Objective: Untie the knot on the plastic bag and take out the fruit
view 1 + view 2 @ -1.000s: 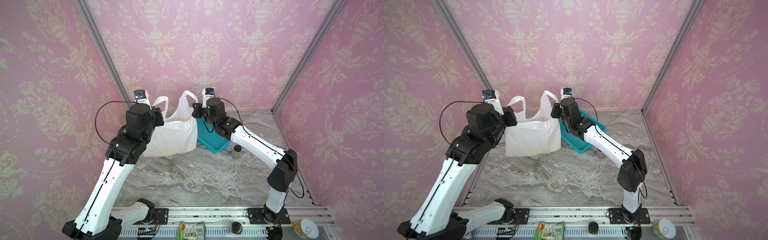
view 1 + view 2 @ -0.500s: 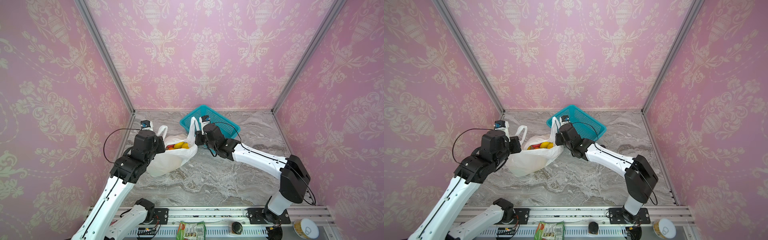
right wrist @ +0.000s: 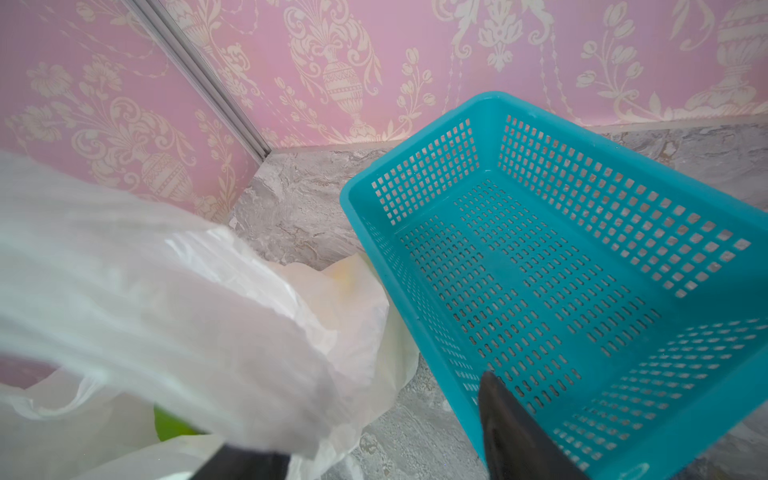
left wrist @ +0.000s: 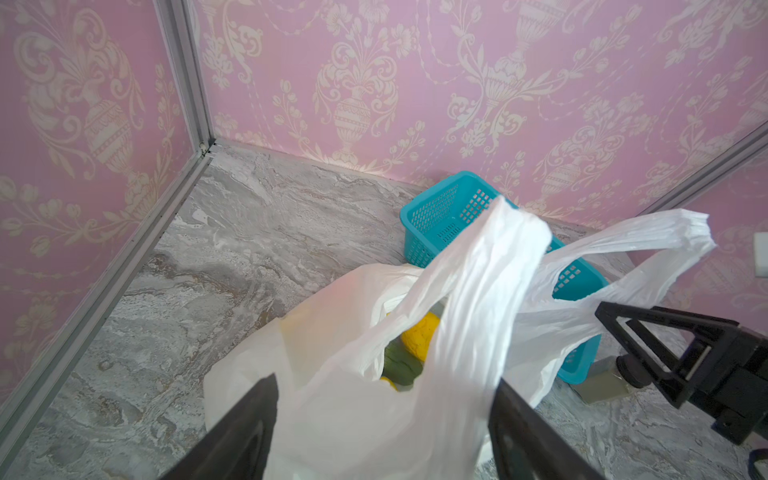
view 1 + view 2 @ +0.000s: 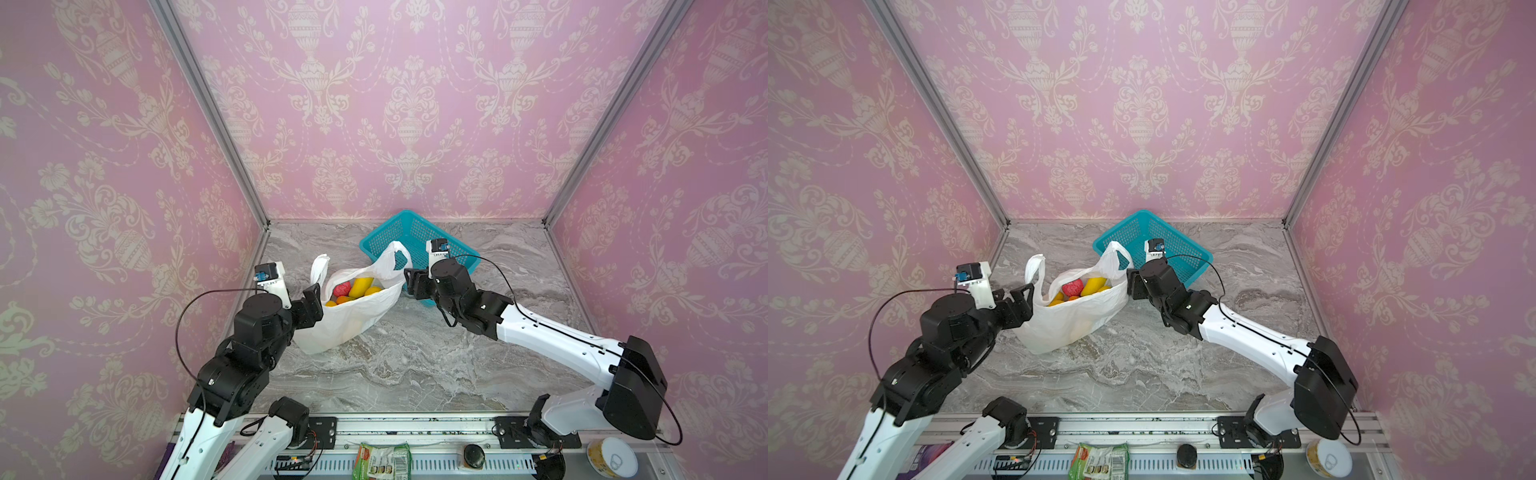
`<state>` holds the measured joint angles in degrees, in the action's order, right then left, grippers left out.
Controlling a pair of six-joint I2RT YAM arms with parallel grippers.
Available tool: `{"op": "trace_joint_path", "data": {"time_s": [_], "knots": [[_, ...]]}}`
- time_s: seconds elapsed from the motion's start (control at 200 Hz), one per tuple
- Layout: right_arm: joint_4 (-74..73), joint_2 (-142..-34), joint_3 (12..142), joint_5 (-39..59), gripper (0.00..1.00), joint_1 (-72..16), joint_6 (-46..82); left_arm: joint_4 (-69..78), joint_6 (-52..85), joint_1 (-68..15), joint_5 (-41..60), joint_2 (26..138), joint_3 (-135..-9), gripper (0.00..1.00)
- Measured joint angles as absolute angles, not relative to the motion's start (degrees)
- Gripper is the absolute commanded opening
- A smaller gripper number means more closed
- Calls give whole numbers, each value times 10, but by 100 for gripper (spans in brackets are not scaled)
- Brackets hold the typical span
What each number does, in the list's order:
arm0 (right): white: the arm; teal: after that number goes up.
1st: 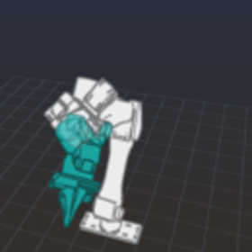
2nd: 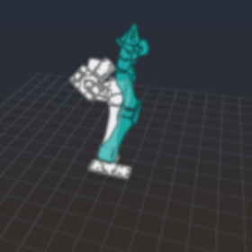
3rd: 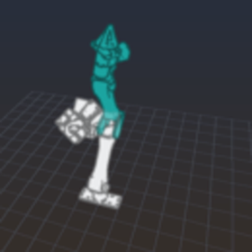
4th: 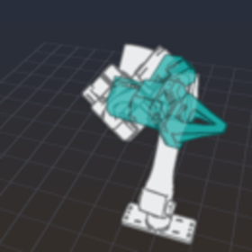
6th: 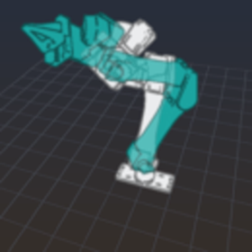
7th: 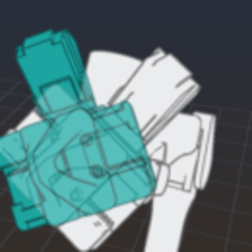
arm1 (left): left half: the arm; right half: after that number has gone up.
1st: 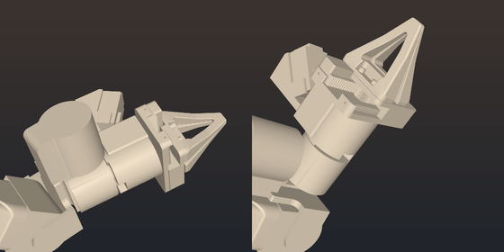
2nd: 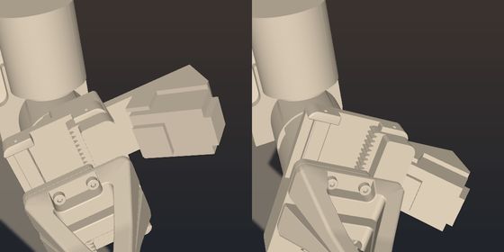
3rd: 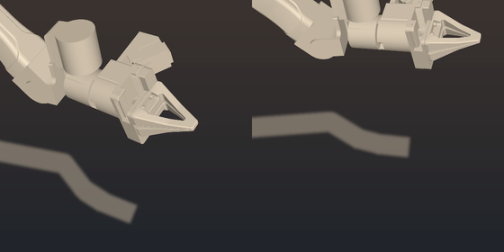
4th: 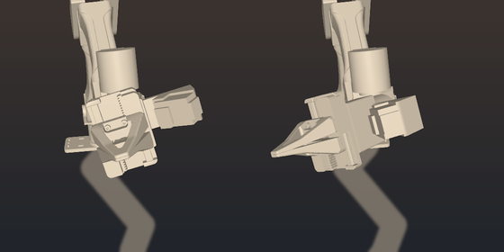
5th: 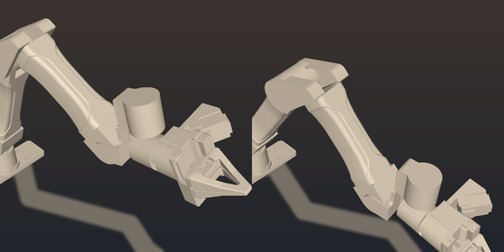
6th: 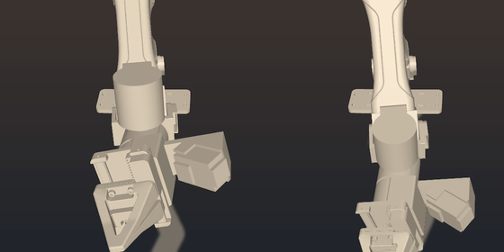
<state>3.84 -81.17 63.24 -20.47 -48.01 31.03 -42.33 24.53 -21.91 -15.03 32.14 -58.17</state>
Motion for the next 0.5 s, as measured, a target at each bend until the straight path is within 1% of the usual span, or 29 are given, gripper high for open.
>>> {"op": "trace_joint_path", "data": {"time_s": [0.055, 0.185, 0.305, 0.415, 0.5], "knots": [[53, -805, 632, -206, 100, -490, 318, -423, 245, -219, -163, 296, -580, 82], [68, -779, 625, -210, 100, -527, 356, -419, 246, -219, -188, 255, -568, 83], [63, -760, 610, -210, 100, -568, 412, -422, 246, -219, -199, 255, -562, 83], [61, -771, 611, -212, 100, -595, 452, -421, 246, -219, -199, 260, -562, 83], [67, -804, 632, -223, 100, -598, 471, -419, 246, -219, -199, 261, -558, 84]]}}
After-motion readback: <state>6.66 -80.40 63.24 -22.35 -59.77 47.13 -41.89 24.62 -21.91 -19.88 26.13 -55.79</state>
